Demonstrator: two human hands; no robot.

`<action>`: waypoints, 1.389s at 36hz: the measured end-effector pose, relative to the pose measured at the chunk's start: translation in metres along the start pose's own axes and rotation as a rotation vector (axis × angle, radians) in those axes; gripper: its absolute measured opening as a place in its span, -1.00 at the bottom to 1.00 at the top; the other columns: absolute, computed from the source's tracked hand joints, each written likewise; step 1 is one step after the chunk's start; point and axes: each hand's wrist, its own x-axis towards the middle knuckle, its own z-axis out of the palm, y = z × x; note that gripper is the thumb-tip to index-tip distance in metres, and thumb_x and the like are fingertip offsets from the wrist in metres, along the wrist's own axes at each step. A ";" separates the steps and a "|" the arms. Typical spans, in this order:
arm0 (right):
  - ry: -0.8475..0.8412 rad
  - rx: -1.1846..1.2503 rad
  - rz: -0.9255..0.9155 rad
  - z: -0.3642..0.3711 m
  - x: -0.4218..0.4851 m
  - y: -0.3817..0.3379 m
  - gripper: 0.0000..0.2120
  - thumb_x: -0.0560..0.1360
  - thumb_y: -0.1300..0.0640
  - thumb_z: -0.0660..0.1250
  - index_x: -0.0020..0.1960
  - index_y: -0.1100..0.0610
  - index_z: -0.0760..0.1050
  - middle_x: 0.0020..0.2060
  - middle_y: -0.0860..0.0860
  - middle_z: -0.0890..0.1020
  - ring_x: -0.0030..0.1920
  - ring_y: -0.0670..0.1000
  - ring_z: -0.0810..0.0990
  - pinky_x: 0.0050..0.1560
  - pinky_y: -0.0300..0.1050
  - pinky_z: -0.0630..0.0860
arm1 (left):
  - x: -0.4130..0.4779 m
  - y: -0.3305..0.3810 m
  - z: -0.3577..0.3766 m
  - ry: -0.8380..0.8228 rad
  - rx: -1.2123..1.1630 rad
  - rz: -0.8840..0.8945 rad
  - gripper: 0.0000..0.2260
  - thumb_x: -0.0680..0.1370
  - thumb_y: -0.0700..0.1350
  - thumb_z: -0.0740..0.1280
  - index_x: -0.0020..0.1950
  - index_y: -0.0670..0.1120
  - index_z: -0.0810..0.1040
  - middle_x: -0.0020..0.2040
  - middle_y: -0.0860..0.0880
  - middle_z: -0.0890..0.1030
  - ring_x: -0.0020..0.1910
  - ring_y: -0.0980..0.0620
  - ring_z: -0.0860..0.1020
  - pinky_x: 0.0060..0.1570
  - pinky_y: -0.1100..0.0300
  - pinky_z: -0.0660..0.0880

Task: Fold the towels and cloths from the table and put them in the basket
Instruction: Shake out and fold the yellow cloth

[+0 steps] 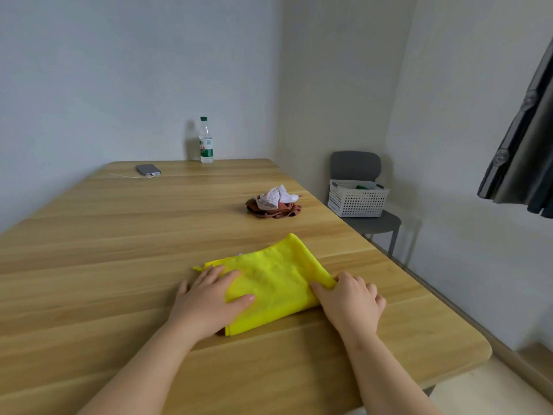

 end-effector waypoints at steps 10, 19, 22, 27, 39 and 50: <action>0.049 0.289 0.037 0.001 0.008 0.000 -0.80 0.52 -0.04 0.24 0.09 0.01 0.37 -0.08 -0.02 0.54 0.08 0.07 0.46 0.22 0.00 0.21 | 0.006 -0.016 -0.008 -0.065 -0.031 0.053 -0.16 0.32 0.50 0.09 0.51 0.16 0.01 0.54 0.15 0.02 0.52 0.11 -0.03 0.47 -0.01 -0.07; 0.071 0.801 -0.021 -0.006 0.009 -0.031 -0.87 0.49 0.14 0.33 -0.03 0.08 0.39 -0.26 -0.06 0.47 -0.24 -0.02 0.44 -0.27 -0.10 0.38 | 0.002 -0.013 -0.006 0.047 -0.217 0.045 -0.19 0.48 0.31 0.19 0.52 0.07 -0.22 0.50 0.11 0.19 0.48 0.06 0.12 0.44 0.00 0.03; 0.041 0.801 -0.225 -0.007 -0.003 -0.054 -0.86 0.46 0.14 0.38 -0.13 0.06 0.40 -0.32 -0.08 0.47 -0.31 -0.10 0.41 -0.32 -0.18 0.33 | 0.006 -0.017 -0.008 0.076 -0.495 -0.003 -0.41 0.56 0.28 -0.04 0.52 0.11 -0.10 0.46 0.07 0.29 0.48 -0.03 0.17 0.45 -0.02 0.04; -0.066 0.536 -0.553 0.006 -0.029 -0.072 -0.84 0.44 0.16 0.39 -0.08 0.05 0.41 -0.25 -0.06 0.56 -0.23 0.00 0.48 -0.25 -0.20 0.35 | 0.012 -0.022 -0.009 0.166 -0.873 -0.106 -0.22 0.30 0.49 -0.10 0.48 0.22 0.09 0.44 0.05 0.32 0.42 -0.08 0.29 0.42 -0.01 0.17; -0.166 0.281 -0.914 0.022 -0.040 -0.053 -0.82 0.42 0.10 0.35 -0.02 0.12 0.45 0.08 -0.08 0.63 0.17 -0.11 0.45 0.06 -0.59 0.08 | 0.007 -0.013 -0.012 0.134 -0.495 -0.055 -0.70 0.57 0.08 0.22 0.30 0.18 0.42 0.24 0.02 0.53 0.27 -0.03 0.43 0.30 0.08 0.30; -0.088 0.474 -0.760 0.023 -0.045 -0.052 -0.33 0.36 -0.32 0.04 -0.24 0.25 0.58 -0.37 0.12 0.58 -0.17 0.02 0.45 -0.19 -0.28 0.29 | 0.015 -0.009 -0.001 0.186 -0.187 -0.112 -0.60 0.61 0.10 0.09 0.43 0.06 0.26 0.50 0.00 0.19 0.51 -0.01 0.06 0.39 0.05 0.12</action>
